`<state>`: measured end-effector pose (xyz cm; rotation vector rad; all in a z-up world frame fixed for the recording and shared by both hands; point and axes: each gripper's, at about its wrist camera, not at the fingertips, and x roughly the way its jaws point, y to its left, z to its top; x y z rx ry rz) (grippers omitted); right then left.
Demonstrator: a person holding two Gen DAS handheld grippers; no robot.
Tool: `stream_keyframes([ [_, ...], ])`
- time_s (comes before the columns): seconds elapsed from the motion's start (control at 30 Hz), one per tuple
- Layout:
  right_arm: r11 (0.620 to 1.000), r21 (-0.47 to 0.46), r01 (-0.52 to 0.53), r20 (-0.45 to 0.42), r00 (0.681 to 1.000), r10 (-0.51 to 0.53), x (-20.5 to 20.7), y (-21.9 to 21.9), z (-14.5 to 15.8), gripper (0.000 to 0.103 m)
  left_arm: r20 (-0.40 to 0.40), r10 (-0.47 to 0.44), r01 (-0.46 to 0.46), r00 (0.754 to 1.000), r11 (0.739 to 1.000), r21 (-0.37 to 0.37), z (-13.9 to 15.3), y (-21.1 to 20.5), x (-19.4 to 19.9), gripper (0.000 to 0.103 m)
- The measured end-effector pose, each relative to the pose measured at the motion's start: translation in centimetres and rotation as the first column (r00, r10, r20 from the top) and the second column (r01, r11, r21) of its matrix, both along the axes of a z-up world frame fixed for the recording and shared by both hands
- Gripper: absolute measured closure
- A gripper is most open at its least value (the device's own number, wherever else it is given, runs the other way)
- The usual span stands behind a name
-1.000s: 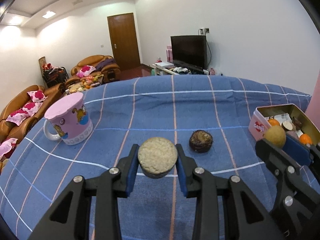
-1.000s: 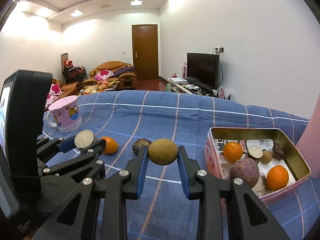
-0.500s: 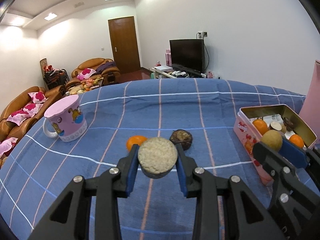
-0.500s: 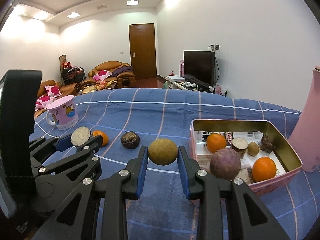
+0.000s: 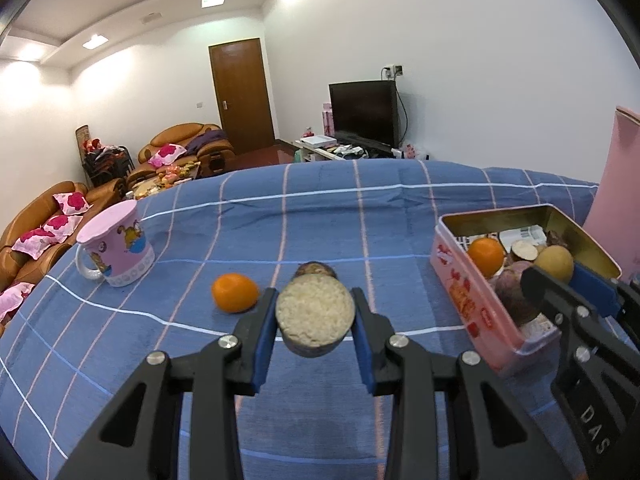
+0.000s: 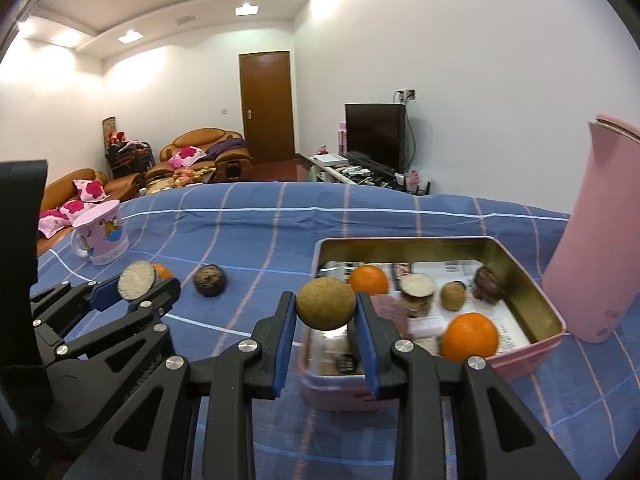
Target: Organize fruits
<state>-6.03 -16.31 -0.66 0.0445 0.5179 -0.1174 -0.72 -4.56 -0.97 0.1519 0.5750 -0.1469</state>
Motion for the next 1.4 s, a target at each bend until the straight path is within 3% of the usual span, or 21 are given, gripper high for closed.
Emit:
stream_keyframes([
  [0.73,0.996,-0.019,0.082,0.013,0.997,-0.082,-1.3,-7.1,0.4,0.071,0.026,-0.107,0.106,0.994,0.994,0.04,0.4,-8.0,-1.6,0.066],
  [1.4,0.979,-0.024,0.205,0.009,0.979,-0.205,-1.3,-13.4,0.7,0.071,-0.003,-0.206,0.206,0.979,0.979,0.005,0.2,-14.7,-1.2,0.066],
])
